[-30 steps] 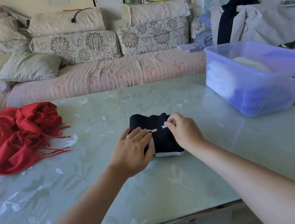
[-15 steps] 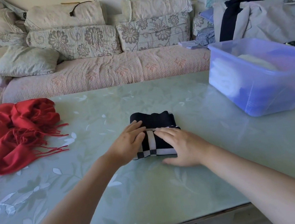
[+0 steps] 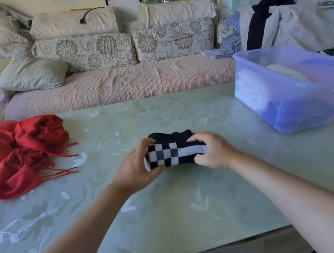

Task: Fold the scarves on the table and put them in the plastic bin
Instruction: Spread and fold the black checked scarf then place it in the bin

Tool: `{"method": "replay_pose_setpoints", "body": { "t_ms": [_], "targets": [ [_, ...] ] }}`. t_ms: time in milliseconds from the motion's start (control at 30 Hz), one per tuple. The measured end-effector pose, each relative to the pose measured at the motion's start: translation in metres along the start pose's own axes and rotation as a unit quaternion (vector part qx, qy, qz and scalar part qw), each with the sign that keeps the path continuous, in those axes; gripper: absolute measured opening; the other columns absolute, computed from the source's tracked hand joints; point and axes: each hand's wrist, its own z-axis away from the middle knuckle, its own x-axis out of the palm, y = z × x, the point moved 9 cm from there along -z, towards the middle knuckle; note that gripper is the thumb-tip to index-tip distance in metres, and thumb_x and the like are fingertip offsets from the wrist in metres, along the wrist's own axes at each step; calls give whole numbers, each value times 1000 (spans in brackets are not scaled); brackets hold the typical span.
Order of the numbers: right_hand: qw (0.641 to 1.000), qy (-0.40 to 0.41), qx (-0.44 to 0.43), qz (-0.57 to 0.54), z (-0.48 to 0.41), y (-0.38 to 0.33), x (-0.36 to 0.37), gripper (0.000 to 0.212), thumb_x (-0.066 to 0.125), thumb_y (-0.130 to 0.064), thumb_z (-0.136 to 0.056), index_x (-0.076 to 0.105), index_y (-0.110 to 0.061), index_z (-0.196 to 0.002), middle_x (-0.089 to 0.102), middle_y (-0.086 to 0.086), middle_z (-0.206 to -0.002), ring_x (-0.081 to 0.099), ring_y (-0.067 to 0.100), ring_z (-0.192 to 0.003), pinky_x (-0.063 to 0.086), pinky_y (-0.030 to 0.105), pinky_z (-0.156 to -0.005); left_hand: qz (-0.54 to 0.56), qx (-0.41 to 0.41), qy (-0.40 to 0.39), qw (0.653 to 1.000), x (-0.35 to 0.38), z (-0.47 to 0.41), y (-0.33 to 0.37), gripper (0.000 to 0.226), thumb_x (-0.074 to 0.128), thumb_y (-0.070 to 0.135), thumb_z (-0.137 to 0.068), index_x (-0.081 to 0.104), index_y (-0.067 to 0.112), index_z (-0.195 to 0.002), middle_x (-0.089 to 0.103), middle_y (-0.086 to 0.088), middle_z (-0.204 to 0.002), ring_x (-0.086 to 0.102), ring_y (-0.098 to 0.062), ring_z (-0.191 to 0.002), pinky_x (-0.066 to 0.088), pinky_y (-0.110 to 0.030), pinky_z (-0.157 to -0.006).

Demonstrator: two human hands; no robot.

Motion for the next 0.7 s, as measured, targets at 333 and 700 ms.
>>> {"method": "replay_pose_setpoints", "body": {
  "t_ms": [333,700],
  "targets": [
    [985,89,123,-77,5,24,-17,25,59,-32,-93,58,-29,-118,62,-10,-107,60,15,-97,46,30,-82,134,-250,71,956,-4,-4,-16,46,61,57,-85,55,33,-124,55,15,-120,59,-2,-87,46,-19,-67],
    [953,118,-118,254,-24,-29,5,26,57,-9,-91,74,-12,-110,69,9,-113,64,35,-102,50,40,-87,-186,55,2,981,27,-44,36,43,42,12,-83,67,24,-117,68,4,-118,59,-21,-115,35,-30,-99]
  ]
}}
